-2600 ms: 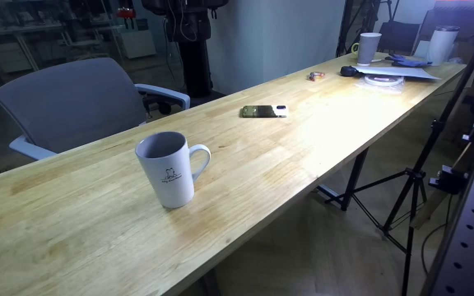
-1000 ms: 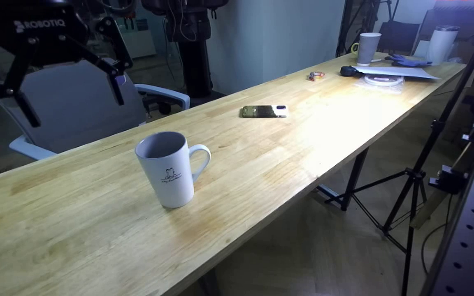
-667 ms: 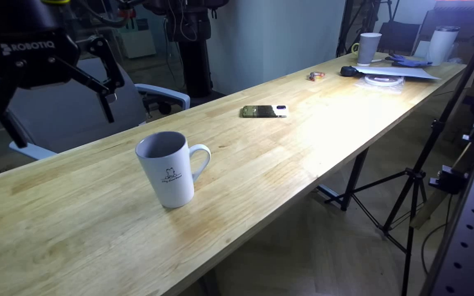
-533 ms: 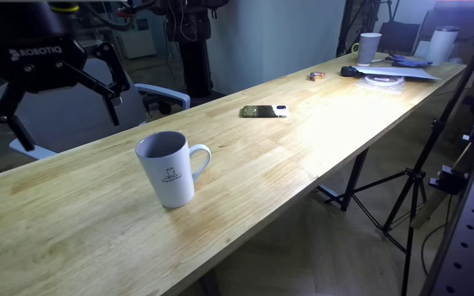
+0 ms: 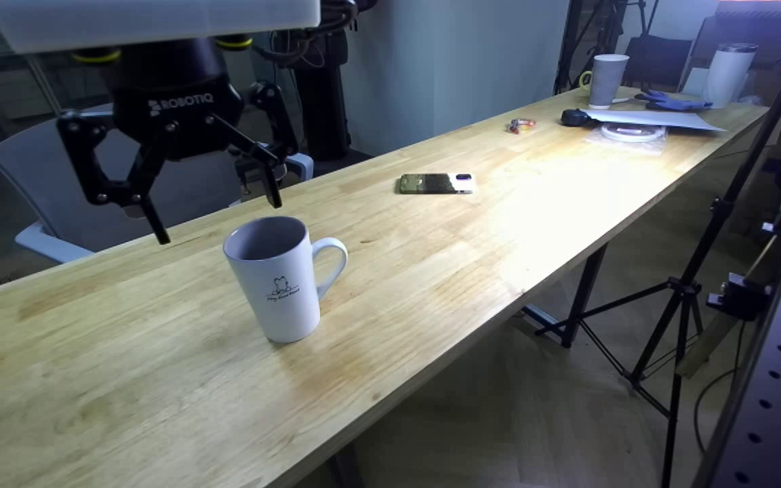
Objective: Get the white mug on the table and move it to the right
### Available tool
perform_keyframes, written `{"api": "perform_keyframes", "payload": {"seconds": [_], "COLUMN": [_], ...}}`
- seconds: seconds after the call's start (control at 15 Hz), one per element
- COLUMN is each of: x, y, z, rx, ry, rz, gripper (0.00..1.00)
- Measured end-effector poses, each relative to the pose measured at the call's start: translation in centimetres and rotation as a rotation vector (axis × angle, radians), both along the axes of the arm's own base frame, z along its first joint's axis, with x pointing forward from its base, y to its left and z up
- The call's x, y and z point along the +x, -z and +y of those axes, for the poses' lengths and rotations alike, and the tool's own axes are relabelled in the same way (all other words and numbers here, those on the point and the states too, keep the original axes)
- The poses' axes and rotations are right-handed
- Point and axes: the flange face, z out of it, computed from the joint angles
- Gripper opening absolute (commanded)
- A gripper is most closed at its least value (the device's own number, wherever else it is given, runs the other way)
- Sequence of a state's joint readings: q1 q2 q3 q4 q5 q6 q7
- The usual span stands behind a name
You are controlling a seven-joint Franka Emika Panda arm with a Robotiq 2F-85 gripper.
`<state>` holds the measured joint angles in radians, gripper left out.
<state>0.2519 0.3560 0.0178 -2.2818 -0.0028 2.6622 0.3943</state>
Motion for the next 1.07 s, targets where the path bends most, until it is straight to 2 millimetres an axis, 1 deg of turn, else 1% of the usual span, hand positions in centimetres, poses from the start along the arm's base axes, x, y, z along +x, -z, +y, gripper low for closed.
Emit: {"api": "perform_keyframes", "payload": {"seconds": [0.2,0.33,0.73,1.07], "x": [0.0,0.4,0.9,1.5], "y": [0.2,0.1,0.2,1.2], "z": [-2.1,-2.8,-2.6,-2.3], "rx": [-0.006,-0.003,0.009,0.018], "ry": [0.035,0.047,0.048,0.062], "rz": [-0.02,-0.046,-0.09,-0.082], "gripper": [1.0,1.0,1.0,1.0]}}
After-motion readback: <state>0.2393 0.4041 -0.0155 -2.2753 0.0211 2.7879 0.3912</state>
